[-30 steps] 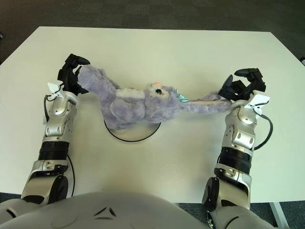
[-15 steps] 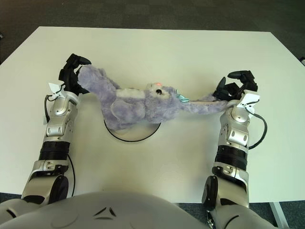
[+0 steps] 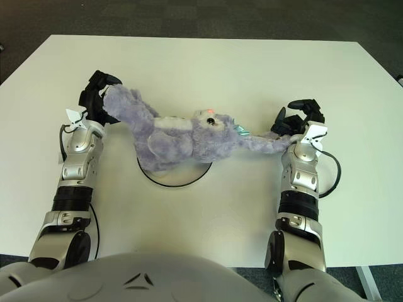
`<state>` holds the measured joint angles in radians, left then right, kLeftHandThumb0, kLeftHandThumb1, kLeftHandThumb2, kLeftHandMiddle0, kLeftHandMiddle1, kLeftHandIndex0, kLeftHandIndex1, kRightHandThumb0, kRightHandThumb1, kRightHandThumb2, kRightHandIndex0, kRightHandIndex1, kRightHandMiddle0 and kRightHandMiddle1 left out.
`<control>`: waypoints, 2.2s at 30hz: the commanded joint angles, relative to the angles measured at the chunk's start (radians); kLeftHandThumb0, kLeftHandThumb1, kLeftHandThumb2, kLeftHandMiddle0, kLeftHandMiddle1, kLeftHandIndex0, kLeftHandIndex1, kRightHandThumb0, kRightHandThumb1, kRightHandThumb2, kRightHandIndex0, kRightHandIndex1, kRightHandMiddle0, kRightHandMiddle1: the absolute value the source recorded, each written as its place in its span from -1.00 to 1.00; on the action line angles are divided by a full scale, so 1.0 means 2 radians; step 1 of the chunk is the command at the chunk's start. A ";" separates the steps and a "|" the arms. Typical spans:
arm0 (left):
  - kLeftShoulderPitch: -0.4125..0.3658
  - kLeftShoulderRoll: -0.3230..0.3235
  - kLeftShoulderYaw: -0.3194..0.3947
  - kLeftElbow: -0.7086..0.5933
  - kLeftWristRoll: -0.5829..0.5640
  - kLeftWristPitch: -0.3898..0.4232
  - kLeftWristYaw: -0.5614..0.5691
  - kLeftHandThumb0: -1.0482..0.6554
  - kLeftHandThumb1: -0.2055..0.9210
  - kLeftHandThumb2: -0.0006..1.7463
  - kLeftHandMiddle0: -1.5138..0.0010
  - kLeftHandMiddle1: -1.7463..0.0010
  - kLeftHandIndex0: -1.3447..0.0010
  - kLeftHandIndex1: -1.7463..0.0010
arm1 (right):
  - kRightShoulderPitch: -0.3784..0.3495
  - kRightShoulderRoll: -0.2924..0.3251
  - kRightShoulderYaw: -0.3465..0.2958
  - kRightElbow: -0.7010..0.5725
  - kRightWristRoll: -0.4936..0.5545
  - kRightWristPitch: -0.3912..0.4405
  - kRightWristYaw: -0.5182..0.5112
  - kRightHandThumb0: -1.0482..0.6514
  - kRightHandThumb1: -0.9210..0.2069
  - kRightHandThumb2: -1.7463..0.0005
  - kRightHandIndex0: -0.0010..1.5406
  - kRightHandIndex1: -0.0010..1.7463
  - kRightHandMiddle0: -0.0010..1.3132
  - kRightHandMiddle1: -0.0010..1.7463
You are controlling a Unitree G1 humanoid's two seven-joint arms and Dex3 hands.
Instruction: Put the doll into the plate.
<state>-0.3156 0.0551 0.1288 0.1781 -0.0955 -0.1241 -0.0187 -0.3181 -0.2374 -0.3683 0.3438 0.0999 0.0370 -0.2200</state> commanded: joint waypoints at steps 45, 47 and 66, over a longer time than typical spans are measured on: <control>0.012 0.001 -0.013 -0.019 0.003 0.023 -0.004 0.22 -0.05 0.50 0.35 -1.00 0.29 -1.00 | -0.038 0.021 0.042 0.098 0.004 -0.041 0.037 0.23 0.55 -0.85 0.09 0.94 -0.12 1.00; 0.013 0.000 -0.013 -0.019 0.000 0.024 -0.004 0.22 -0.05 0.50 0.35 -1.00 0.29 -1.00 | -0.034 0.026 0.047 0.086 0.004 -0.041 0.041 0.23 0.55 -0.85 0.09 0.94 -0.12 1.00; 0.010 -0.010 -0.009 -0.010 -0.007 0.013 -0.004 0.22 -0.06 0.51 0.35 -1.00 0.29 -1.00 | -0.011 0.034 0.062 0.032 0.002 -0.028 0.050 0.23 0.53 -0.83 0.08 0.93 -0.13 1.00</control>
<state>-0.3000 0.0385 0.1099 0.1514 -0.1067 -0.0829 -0.0235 -0.3703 -0.1858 -0.2578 0.4144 0.1046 -0.0461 -0.1315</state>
